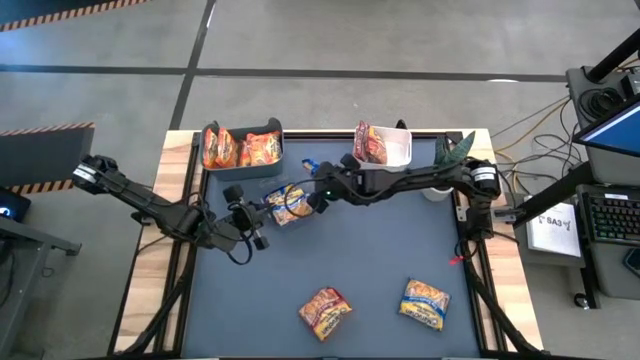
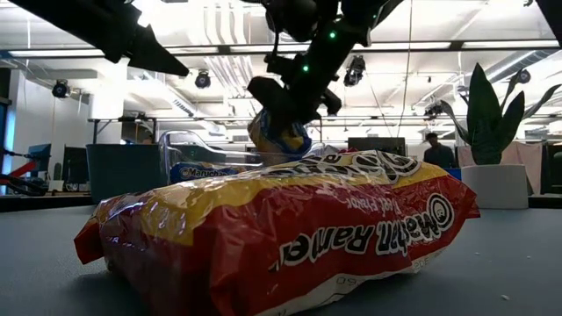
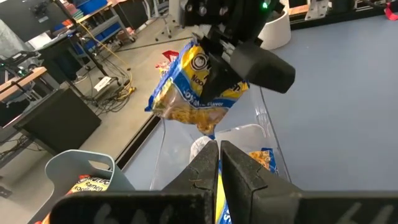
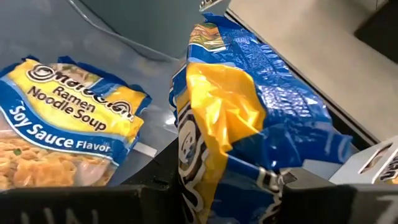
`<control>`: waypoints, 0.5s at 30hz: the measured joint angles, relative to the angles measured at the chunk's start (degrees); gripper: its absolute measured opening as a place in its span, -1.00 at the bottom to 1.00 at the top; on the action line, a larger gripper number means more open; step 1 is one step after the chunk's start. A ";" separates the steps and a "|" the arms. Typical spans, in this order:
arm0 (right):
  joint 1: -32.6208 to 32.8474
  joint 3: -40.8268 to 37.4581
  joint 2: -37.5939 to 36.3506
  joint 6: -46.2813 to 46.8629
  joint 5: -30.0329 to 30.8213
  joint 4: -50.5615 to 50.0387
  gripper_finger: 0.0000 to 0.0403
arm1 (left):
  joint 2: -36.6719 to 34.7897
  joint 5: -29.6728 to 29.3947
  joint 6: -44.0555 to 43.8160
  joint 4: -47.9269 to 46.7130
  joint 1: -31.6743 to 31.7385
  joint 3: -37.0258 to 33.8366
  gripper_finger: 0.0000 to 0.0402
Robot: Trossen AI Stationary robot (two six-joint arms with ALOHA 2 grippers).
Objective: Sort Maruchan noodles
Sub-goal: Put the blue noodle pack into the transparent bin
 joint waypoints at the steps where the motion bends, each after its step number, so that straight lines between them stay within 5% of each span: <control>1: 0.00 0.00 0.17 0.18 0.00 -0.02 -0.45 | 0.00 0.00 0.00 0.02 0.00 0.00 -1.00; 15: 0.02 -0.07 2.98 0.85 0.15 4.59 -0.44 | 0.00 0.00 -0.04 -0.07 0.00 -0.01 -1.00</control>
